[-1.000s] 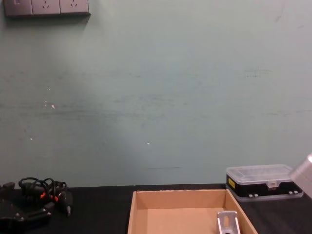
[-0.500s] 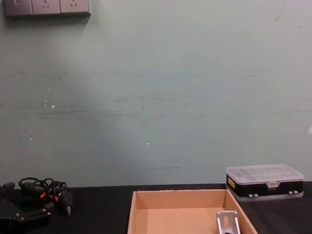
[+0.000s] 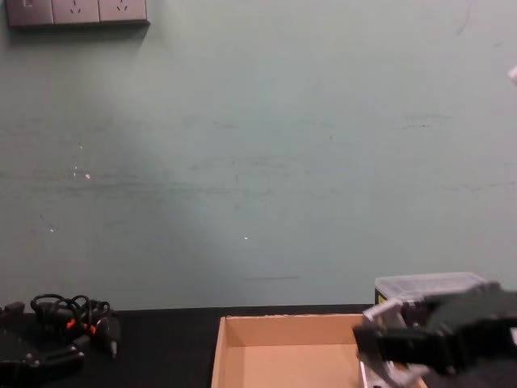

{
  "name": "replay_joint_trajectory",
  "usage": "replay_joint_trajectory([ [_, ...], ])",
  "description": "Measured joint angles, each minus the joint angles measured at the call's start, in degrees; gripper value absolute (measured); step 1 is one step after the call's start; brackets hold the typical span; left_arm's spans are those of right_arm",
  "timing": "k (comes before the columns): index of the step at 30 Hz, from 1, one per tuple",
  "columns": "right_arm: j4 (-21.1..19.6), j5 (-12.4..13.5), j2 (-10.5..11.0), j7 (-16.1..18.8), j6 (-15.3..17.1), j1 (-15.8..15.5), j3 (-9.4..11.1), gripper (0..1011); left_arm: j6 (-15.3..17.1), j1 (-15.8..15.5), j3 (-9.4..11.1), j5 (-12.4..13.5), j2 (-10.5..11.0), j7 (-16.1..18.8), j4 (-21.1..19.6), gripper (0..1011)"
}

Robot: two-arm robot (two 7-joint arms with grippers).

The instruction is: Use one hand to pick up the angle iron from the table and place it into the box.

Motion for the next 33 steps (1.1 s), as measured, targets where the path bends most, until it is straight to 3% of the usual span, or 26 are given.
replay_joint_trajectory([
  [12,10.4,-3.9,-6.8,-0.3,-0.6,9.7,-3.3,472,0.0,0.0,0.0,0.0,0.0,0.0,0.0,1000],
  [21,22.1,-6.9,-11.8,0.9,-0.3,17.2,-5.6,472,0.0,0.0,0.0,0.0,0.0,0.0,0.0,1000],
  [33,32.1,-9.2,-16.1,2.5,-1.4,21.7,-7.2,472,0.0,0.0,0.0,0.0,0.0,0.0,0.0,1000],
])
